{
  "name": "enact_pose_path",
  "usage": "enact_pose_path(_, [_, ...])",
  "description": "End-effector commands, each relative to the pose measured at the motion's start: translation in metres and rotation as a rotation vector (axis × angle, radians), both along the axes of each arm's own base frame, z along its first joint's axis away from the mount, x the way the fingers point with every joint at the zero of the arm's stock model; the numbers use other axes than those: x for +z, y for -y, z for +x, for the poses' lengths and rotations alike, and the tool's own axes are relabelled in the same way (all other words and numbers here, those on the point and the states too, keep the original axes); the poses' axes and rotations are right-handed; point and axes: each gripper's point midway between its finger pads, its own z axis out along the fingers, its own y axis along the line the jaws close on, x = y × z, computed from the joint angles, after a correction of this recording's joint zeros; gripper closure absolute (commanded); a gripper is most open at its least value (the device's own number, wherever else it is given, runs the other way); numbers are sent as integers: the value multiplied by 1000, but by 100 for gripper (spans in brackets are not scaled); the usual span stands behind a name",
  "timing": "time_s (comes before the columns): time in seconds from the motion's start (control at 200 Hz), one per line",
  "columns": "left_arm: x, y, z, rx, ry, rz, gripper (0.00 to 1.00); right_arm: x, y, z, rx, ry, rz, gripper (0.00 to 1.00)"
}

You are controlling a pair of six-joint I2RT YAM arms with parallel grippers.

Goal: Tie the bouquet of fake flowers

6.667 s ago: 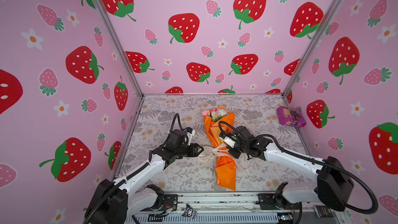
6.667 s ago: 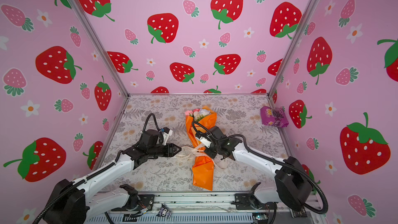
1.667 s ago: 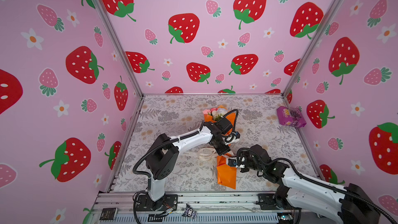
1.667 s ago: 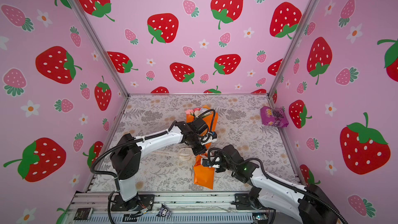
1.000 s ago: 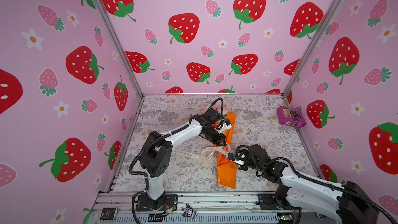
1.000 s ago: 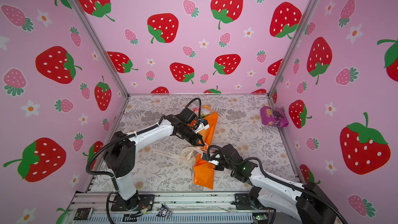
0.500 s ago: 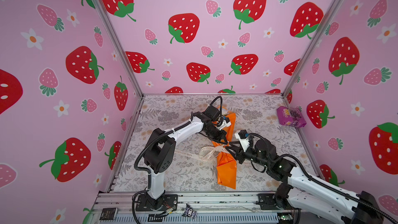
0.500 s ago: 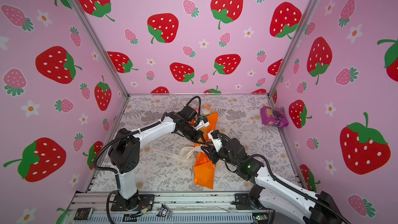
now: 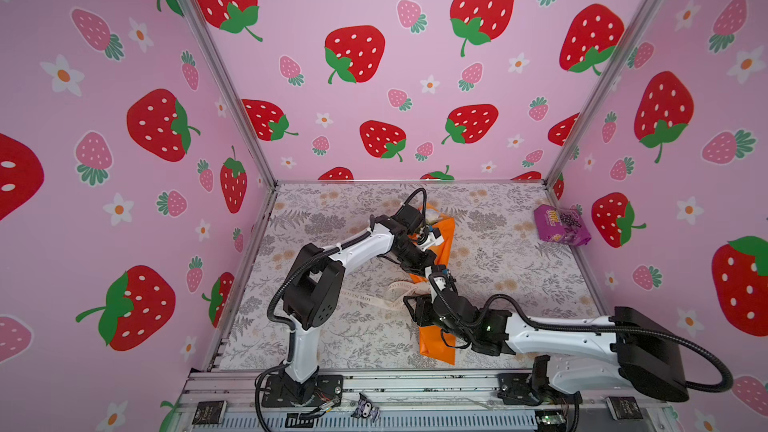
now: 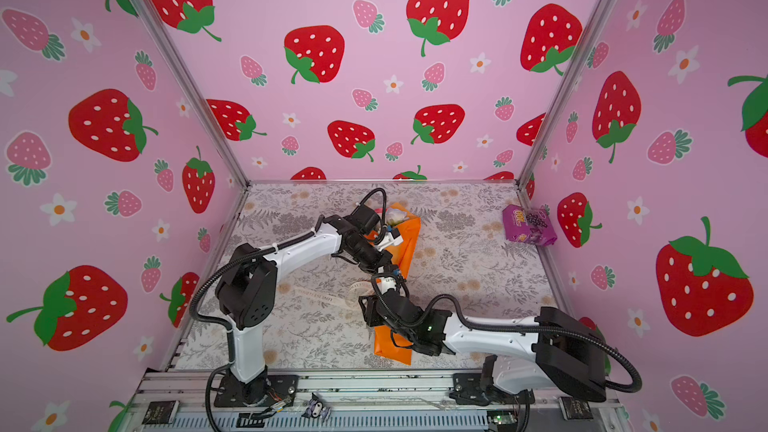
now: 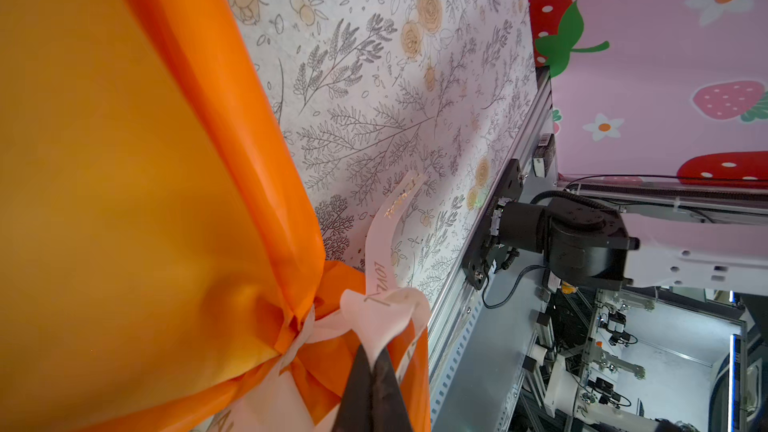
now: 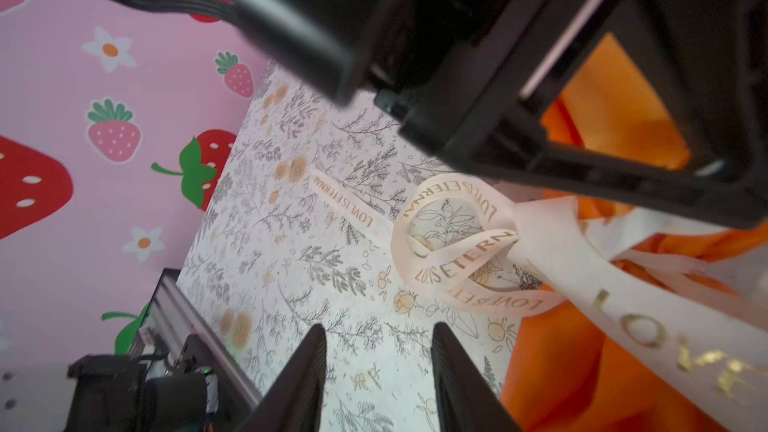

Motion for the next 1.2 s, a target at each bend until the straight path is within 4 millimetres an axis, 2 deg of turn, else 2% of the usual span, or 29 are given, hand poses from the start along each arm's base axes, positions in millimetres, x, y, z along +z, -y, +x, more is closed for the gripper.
enact_pose_path(0.0, [15,5,2,2,-13,-48,100,-2,-4,14,-160,-26,43,55])
enact_pose_path(0.17, [22,6,9,31,-32,-84,100,-10,-27,11,-214,-52,88,54])
enact_pose_path(0.32, [27,4,13,37,-22,-84,100,-34,-23,19,-400,-127,93,54])
enact_pose_path(0.39, [26,3,13,40,-23,-76,100,-37,-24,24,-463,-114,89,53])
enact_pose_path(0.405, [26,3,13,41,-23,-73,100,-37,-29,14,-447,-112,87,53])
enact_pose_path(0.44, [24,3,14,44,-26,-69,100,-43,-30,10,-465,-120,80,53])
enact_pose_path(0.555, [22,3,13,42,-39,-65,100,-61,-25,9,-560,-181,47,54])
enact_pose_path(0.65, [23,3,13,45,-34,-63,100,-54,-26,13,-598,-172,50,54])
enact_pose_path(0.76, [25,4,14,47,-34,-72,100,-67,-18,13,-684,-221,38,55])
enact_pose_path(0.89, [27,5,15,47,-37,-75,100,-67,-25,24,-677,-205,32,54])
enact_pose_path(0.976, [28,6,15,45,-39,-81,100,-72,-26,23,-681,-232,35,51])
enact_pose_path(0.996, [29,6,15,44,-38,-82,100,-73,-20,35,-718,-230,41,51])
enact_pose_path(1.136, [31,6,16,42,-34,-86,100,-71,-27,50,-706,-199,39,51])
enact_pose_path(1.196, [30,5,17,42,-37,-84,100,-68,-31,54,-698,-166,44,57])
